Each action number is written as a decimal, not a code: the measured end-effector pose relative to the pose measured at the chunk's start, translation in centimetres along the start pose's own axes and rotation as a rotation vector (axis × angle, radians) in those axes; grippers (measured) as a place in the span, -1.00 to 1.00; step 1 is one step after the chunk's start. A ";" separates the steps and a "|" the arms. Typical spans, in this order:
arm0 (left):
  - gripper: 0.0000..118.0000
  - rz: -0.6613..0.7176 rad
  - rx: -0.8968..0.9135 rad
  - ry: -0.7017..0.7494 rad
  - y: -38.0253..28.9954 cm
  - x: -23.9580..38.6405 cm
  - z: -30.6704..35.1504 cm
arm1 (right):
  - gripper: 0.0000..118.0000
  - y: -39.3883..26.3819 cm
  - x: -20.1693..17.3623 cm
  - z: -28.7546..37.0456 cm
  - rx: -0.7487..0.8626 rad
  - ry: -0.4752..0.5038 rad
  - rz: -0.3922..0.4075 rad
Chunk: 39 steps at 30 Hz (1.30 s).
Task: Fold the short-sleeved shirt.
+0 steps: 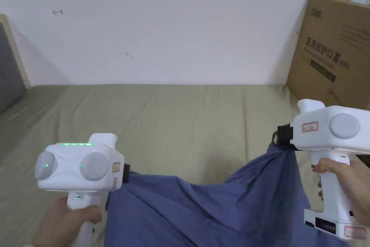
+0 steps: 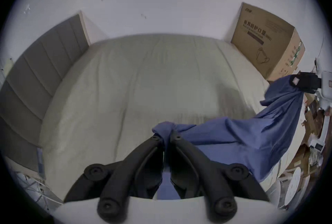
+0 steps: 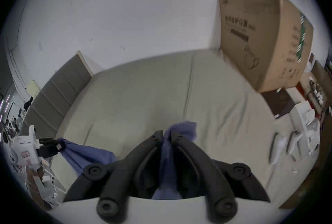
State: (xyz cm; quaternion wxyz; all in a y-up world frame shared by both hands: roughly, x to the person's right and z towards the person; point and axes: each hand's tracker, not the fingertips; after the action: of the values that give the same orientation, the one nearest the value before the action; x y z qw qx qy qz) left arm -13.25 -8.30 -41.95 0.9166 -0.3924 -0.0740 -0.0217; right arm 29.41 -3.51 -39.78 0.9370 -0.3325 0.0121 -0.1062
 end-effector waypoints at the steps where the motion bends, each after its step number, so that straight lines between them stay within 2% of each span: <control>1: -0.91 -0.005 0.026 0.013 0.8 -0.4 1.3 | -0.89 1.0 0.1 1.8 0.027 -0.005 -0.008; 9: -0.91 0.002 0.253 0.093 7.3 -3.4 12.4 | -0.89 7.3 0.6 14.2 0.255 -0.044 -0.042; 12: -0.91 0.016 0.324 0.060 8.9 -3.6 16.0 | -0.89 9.4 0.8 16.2 0.297 -0.019 -0.053; 17: -0.91 -0.011 0.368 0.111 12.4 -3.0 18.5 | -0.89 13.2 -0.2 17.0 0.336 0.004 -0.076; 22: -0.91 -0.027 0.391 0.128 18.4 -3.7 17.0 | -0.89 19.1 -1.7 15.2 0.363 -0.022 -0.068; 28: -0.91 0.021 0.393 0.109 27.1 -6.0 13.1 | -0.89 26.7 -2.8 11.2 0.391 -0.022 -0.125; 32: -0.91 0.050 0.459 0.111 30.7 -5.9 13.4 | -0.89 31.2 -4.6 10.7 0.459 -0.055 -0.095; 39: -0.91 0.041 0.552 0.147 35.0 -6.9 13.0 | -0.89 35.8 -6.3 11.3 0.535 -0.041 -0.070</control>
State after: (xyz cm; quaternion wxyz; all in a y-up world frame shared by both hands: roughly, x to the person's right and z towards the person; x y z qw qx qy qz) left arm -18.22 25.12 -59.22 0.9919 -0.1266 -0.0024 -0.0108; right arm 31.14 31.92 -53.68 0.9874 -0.0751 -0.0467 -0.1311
